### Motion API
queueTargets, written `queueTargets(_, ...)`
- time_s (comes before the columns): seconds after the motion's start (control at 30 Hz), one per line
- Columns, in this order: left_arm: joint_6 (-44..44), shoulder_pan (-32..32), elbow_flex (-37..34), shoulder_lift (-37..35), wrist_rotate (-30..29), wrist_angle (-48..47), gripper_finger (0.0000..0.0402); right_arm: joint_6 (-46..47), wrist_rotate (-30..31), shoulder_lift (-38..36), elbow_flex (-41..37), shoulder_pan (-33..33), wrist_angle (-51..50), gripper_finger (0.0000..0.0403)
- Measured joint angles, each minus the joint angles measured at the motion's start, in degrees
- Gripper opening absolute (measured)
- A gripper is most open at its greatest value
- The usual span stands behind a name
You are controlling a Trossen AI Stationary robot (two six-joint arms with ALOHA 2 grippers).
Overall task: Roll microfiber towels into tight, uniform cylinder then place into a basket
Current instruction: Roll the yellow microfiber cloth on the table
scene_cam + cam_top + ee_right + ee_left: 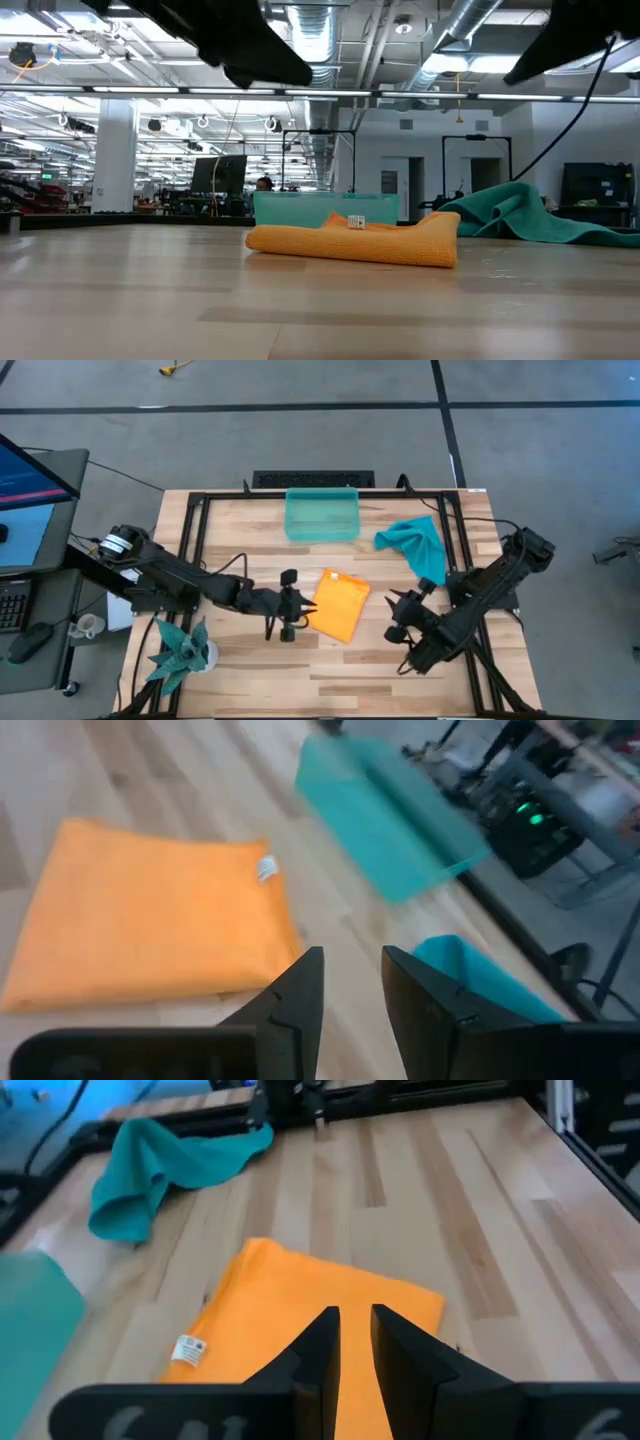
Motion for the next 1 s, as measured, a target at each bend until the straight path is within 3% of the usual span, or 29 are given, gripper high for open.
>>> queueTargets(0.2, 1.1, 2.6, 0.0, 6.5, 5.1, 1.9, 0.0052, -17.4, -5.9, 0.0, -2.8, -5.5, 16.7, 0.0116)
queueTargets(0.37, 1.1, 5.5, 1.4, 10.9, 9.9, 2.6, 0.0052, -26.1, -11.2, 0.0, -4.9, -9.2, 26.9, 0.0116)
queueTargets(0.77, -3.4, 8.6, 2.2, 15.1, 13.3, 1.0, 0.0052, -37.1, -25.9, 0.0, -13.8, -16.8, 51.6, 0.0116)
queueTargets(1.0, -5.6, 9.1, 2.3, 15.0, 13.9, -0.7, 0.0052, -37.5, -32.8, 0.0, -18.2, -20.5, 61.4, 0.0116)
